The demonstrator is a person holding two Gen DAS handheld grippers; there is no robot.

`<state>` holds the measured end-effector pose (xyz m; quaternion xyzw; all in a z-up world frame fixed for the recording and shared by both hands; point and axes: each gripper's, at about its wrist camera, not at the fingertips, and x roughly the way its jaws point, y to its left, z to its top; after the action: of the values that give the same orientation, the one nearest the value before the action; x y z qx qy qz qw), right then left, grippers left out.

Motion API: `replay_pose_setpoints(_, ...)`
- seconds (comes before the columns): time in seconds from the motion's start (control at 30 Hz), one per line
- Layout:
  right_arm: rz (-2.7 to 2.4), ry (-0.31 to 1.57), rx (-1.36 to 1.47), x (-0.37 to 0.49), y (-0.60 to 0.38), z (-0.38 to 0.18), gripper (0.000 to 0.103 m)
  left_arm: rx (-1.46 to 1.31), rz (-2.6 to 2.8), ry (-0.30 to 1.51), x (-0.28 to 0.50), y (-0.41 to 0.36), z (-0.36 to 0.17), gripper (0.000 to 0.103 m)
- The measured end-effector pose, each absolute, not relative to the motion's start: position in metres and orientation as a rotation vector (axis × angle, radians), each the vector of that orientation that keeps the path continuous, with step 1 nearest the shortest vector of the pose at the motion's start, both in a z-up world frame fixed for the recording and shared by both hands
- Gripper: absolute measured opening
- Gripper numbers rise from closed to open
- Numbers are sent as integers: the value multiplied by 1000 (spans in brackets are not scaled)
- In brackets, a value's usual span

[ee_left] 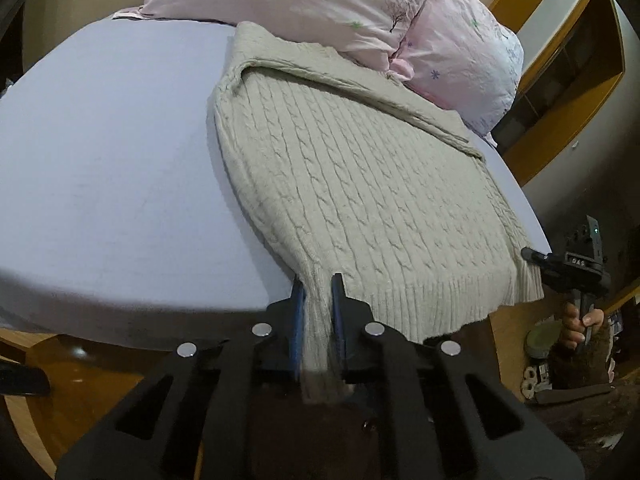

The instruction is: Fold small clothes

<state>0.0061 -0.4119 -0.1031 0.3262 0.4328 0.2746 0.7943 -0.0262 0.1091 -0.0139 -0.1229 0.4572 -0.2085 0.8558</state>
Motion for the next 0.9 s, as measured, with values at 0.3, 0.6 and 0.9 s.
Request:
replay_pose_setpoints(0.3, 660, 571, 808, 72, -435, -15, 6, -281, -509, 763, 47, 123, 57, 10)
replay_pose_setpoints(0.6, 224, 642, 1119, 248, -449, -64, 26, -481, -265, 923, 276, 132, 17, 11)
replay_pose_setpoints(0.9, 244, 482, 932, 240, -440, -50, 73, -581, -246, 734, 262, 178, 44, 78)
